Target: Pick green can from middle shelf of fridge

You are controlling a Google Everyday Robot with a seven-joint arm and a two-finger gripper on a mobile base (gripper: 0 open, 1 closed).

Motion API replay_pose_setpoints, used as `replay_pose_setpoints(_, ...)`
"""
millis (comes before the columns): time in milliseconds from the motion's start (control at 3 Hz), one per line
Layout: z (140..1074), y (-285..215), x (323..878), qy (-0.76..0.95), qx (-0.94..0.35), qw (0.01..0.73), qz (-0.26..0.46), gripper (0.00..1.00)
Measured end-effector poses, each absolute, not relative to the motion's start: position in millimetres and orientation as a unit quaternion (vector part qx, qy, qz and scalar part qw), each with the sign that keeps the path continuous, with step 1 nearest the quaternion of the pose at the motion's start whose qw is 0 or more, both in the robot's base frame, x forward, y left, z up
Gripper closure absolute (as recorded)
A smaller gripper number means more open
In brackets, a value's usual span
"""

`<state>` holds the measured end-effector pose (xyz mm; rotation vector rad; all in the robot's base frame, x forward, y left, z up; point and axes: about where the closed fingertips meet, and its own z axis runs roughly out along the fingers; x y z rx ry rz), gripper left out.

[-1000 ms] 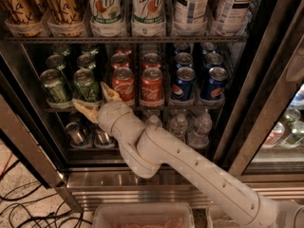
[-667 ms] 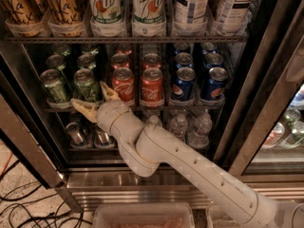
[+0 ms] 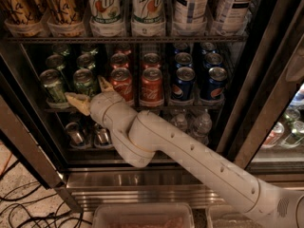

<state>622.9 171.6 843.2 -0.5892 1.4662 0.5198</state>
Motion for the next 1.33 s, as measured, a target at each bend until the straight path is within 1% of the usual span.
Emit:
replay_pose_setpoints(333, 840.4, 182.7, 614.6, 0.676, -0.274, 0.640, 0.241, 0.43)
replay_pose_setpoints(1000, 838.6, 185.9, 611.4, 0.681, -0.272, 0.632, 0.252, 0.88)
replay_pose_setpoints(1333, 838.6, 185.9, 611.4, 0.681, -0.272, 0.632, 0.252, 1.00)
